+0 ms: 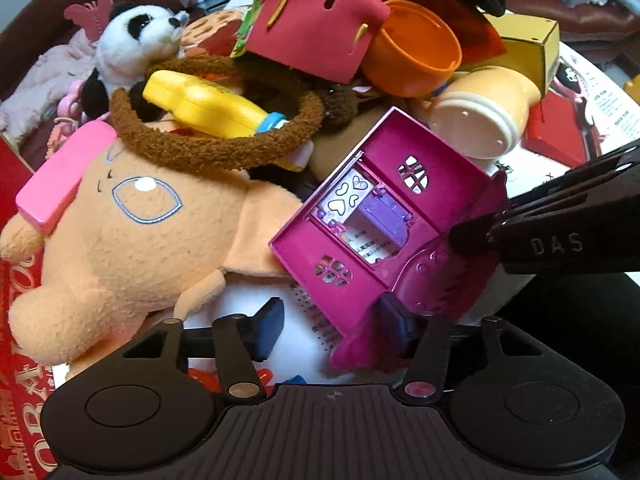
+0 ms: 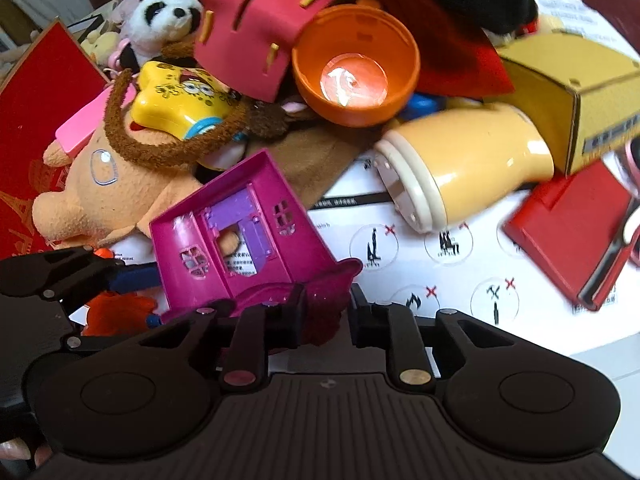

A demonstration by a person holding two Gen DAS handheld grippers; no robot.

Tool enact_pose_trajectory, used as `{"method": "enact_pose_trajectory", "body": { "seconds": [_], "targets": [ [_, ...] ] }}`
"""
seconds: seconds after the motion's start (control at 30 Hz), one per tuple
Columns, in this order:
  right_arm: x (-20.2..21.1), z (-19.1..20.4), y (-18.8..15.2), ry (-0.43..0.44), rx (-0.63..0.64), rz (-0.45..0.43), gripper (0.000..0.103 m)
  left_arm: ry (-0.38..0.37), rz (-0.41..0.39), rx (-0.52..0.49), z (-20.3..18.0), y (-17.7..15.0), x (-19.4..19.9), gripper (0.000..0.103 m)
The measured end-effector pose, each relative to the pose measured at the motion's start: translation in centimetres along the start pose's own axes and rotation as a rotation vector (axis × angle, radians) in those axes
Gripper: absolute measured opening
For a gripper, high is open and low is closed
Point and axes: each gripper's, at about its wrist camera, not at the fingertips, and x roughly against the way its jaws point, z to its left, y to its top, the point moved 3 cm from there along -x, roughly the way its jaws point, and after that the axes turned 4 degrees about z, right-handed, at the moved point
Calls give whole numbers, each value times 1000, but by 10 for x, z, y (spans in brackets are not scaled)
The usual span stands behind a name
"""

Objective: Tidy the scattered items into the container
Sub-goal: 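Close both grippers on the edges of the magenta toy house, then lift the magenta toy house off the pile with both grippers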

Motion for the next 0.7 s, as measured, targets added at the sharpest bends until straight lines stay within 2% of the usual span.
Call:
{"method": "enact_pose_trajectory", "body": {
  "seconds": [0.13, 0.17, 0.2, 0.23, 0.27, 0.33, 0.37, 0.47, 0.7],
  "targets": [
    [2, 2, -1, -6, 14, -7, 21, 1, 11, 3, -1, 3, -2, 63],
    [2, 2, -1, -4, 9, -5, 21, 5, 9, 0, -2, 4, -2, 52],
    [1, 1, -1, -2, 4, -3, 21, 0, 5, -7, -3, 4, -1, 46],
    [1, 0, -2, 1, 1, -1, 21, -21, 4, -11, -4, 4, 0, 31],
    [1, 0, -3, 4, -2, 2, 22, -34, 6, -13, -6, 2, -1, 26],
    [0, -1, -3, 2, -4, 6, 22, -18, 6, -27, -9, 2, 1, 25],
    [-1, -1, -4, 4, -6, 8, 22, -19, 8, -25, -8, 2, 1, 21],
    [2, -3, -3, 12, -17, 6, 19, -50, 25, -1, -6, 2, 1, 16],
    [6, -2, -2, 23, -24, 9, 17, -63, 40, 18, -4, 4, 2, 15]
  ]
}}
